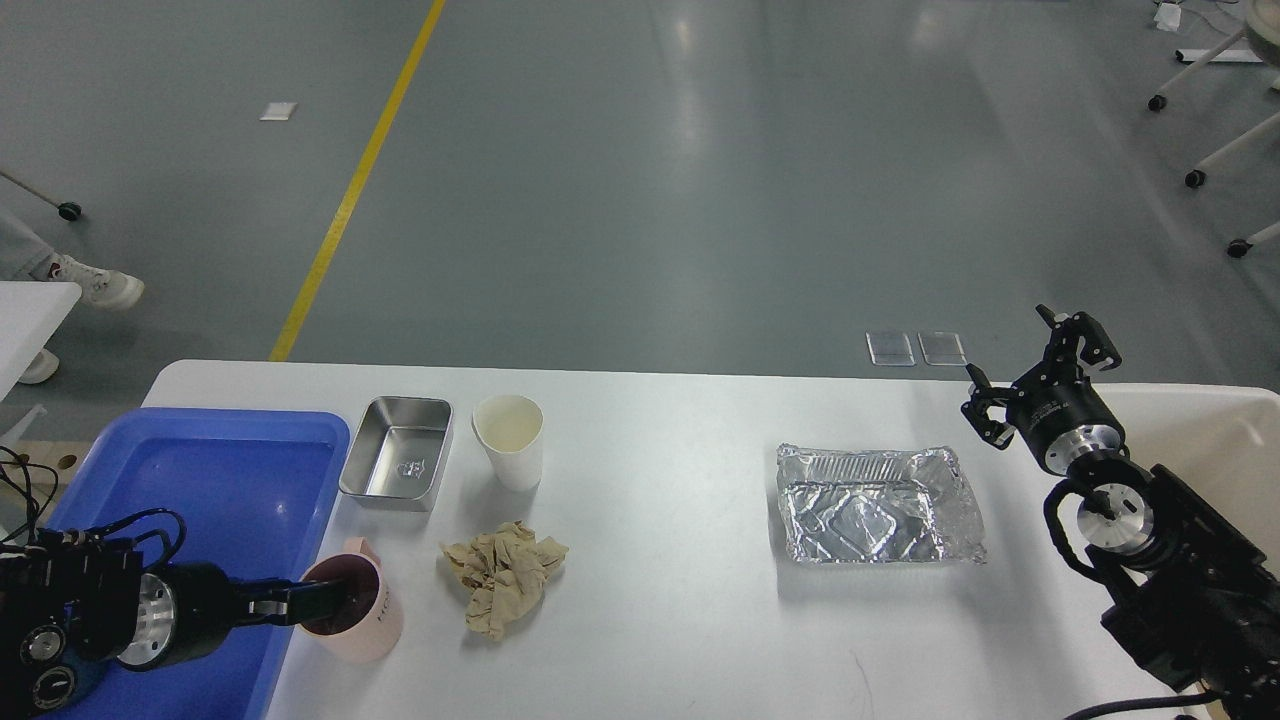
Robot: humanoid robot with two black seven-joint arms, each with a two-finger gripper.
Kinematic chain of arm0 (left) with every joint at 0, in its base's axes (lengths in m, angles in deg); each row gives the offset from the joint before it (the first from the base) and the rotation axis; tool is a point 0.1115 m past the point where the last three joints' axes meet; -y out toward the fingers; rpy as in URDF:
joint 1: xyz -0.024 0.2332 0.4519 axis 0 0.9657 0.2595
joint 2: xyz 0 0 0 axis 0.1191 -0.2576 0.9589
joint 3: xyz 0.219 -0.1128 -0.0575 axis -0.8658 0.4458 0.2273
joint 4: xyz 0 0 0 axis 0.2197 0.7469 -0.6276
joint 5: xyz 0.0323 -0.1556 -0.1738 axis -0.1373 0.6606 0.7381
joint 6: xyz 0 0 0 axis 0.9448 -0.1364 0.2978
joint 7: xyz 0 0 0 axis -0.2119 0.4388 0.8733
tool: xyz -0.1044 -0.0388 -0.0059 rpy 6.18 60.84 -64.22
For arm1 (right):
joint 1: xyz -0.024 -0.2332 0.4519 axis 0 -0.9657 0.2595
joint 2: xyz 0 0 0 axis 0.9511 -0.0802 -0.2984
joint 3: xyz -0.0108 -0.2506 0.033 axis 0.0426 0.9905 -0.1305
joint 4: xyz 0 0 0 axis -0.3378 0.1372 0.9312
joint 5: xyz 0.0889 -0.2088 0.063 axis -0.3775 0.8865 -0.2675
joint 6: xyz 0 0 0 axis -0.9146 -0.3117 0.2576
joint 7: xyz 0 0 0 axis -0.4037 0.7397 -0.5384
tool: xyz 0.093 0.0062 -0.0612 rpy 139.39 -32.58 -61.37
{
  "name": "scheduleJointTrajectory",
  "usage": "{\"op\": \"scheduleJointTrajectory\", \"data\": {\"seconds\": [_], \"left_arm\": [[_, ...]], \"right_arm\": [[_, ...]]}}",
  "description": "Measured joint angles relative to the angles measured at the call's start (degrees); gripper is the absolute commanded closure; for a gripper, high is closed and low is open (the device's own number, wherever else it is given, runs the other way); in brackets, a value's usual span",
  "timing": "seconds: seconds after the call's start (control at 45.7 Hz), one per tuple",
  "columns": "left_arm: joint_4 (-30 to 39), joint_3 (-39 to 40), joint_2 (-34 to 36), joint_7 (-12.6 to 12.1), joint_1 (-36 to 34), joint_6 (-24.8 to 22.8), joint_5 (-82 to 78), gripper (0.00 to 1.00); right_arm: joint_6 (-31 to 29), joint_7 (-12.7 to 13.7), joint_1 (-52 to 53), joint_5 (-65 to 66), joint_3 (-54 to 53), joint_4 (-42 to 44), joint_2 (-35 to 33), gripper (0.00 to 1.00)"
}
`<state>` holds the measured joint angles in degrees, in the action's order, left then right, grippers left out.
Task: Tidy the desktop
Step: 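Grasp the pink mug with the left gripper, then lift the pink mug and set it down inside the blue tray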
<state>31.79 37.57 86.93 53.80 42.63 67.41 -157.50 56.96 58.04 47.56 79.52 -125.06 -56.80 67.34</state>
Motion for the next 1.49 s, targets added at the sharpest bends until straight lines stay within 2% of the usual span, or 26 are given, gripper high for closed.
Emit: {"op": "scheduleJointTrajectory", "data": {"seconds": [0.285,0.526,0.898,1.27,1.402,1.489], "left_arm": [[-0.9,0.0,-2.9,-0.2,-0.7,0.0,0.1,0.46],[-0.8,0.0,-2.2,-0.2,-0.7,-0.6,0.1,0.58],[-0.6,-1.6,-1.6,-0.2,-0.6,-3.1,-0.3,0.99],[0.4,-1.6,-0.5,0.2,-2.2,-4.1,-0.3,1.00],[3.3,-1.6,3.0,0.8,-4.6,-4.5,-0.4,1.00],[6.0,-1.4,7.5,2.1,-7.9,-7.3,-0.3,1.00]], "right_arm": [[0.0,0.0,-0.2,0.0,0.1,0.0,-0.3,0.00],[0.0,0.0,-0.2,0.1,0.9,0.2,-0.3,0.00],[0.1,0.0,0.5,0.1,3.6,2.0,-1.1,0.00],[0.0,0.0,0.2,0.1,3.7,2.3,-1.6,0.00],[0.0,0.0,0.3,0.1,3.7,2.3,-1.6,0.00],[0.0,0.0,0.4,0.1,3.7,2.3,-1.6,0.00]]}}
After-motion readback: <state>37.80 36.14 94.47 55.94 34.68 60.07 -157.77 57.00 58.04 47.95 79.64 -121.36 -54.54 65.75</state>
